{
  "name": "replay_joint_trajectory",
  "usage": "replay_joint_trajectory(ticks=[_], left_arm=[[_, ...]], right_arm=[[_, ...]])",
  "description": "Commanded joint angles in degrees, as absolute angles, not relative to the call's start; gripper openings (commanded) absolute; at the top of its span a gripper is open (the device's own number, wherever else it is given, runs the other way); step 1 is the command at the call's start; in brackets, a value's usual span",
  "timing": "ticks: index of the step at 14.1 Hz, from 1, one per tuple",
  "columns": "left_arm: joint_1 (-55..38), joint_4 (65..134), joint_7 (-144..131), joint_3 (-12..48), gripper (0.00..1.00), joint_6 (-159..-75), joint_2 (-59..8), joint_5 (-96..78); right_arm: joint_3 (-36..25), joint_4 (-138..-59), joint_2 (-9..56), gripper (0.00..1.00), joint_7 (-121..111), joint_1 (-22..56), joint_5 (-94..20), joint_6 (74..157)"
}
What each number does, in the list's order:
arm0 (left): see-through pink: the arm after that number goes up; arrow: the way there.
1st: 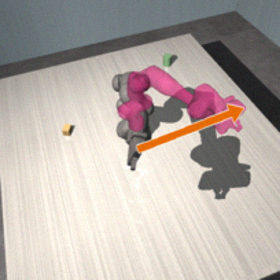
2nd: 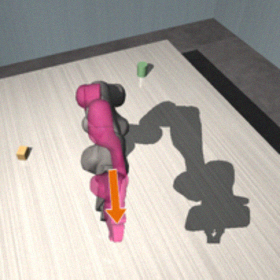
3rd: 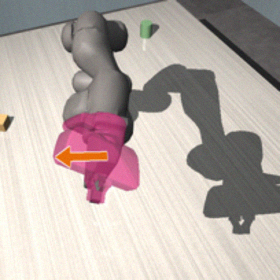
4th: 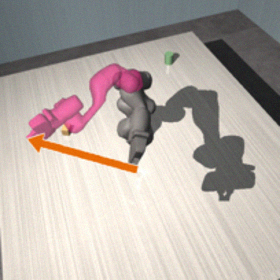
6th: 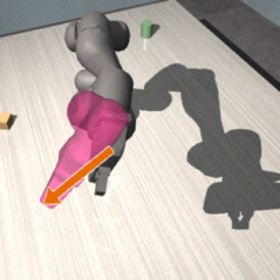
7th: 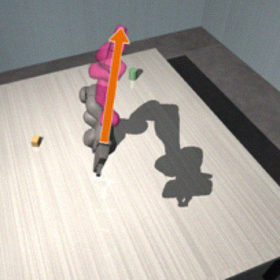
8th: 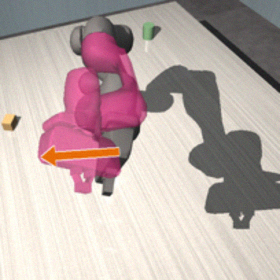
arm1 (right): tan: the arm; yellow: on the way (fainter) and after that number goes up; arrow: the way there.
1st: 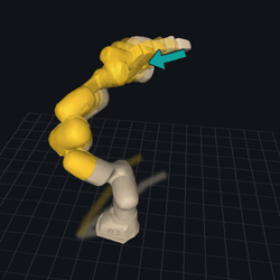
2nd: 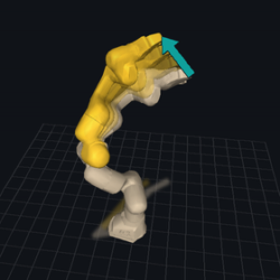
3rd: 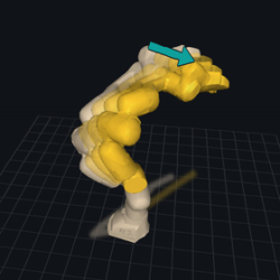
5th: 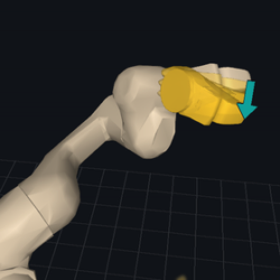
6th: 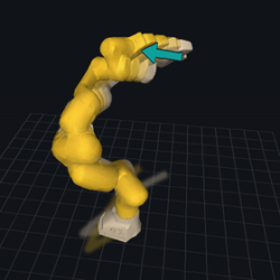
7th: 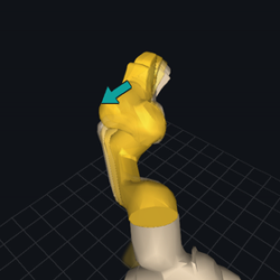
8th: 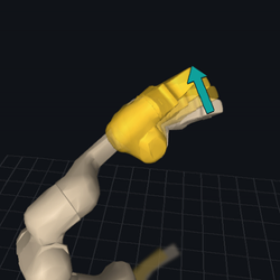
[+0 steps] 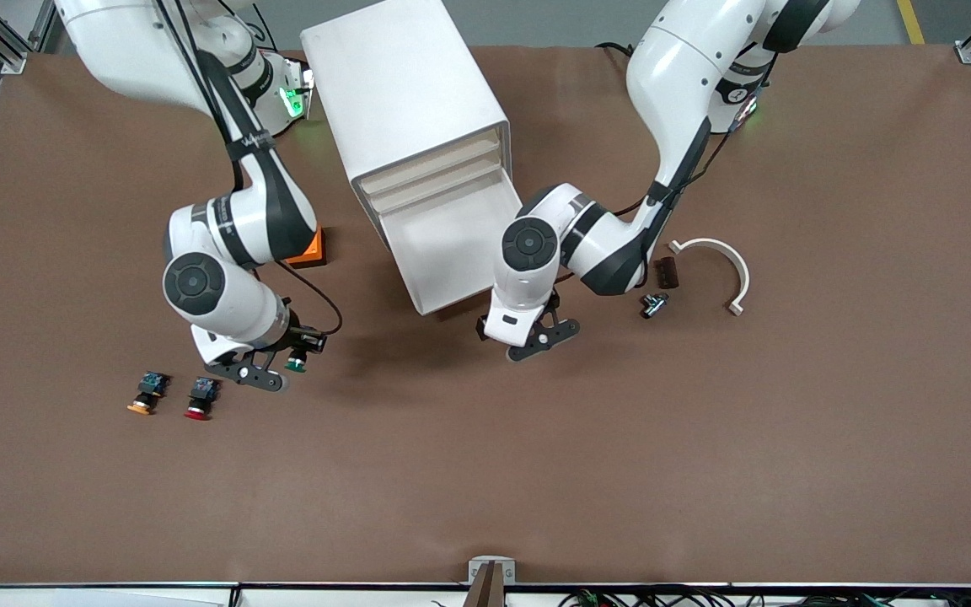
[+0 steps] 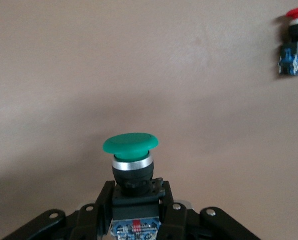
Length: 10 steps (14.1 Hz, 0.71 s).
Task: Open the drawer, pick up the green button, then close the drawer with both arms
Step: 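Lower the green button beside the red button while the left gripper pushes the drawer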
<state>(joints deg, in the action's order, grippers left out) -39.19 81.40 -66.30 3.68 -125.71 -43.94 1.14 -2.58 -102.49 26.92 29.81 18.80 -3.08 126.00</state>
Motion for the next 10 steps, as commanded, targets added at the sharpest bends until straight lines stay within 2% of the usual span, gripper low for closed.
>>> replay_joint_trajectory(ticks=[1,7,10], left_arm=[[-40.78,80.51,-65.65,3.51,1.0,-126.21,-44.74,2.37],[-42.19,78.49,-65.65,3.6,1.0,-126.3,-46.4,1.85],[-43.33,76.99,-65.74,3.78,1.0,-126.3,-47.28,1.5]], right_arm=[[-1.41,-103.45,29.52,0.0,23.93,15.13,-2.64,130.85],[-1.49,-102.83,33.4,0.01,13.98,10.46,-2.2,135.61],[-1.49,-100.73,35.85,0.01,13.62,8.71,2.8,135.88]])
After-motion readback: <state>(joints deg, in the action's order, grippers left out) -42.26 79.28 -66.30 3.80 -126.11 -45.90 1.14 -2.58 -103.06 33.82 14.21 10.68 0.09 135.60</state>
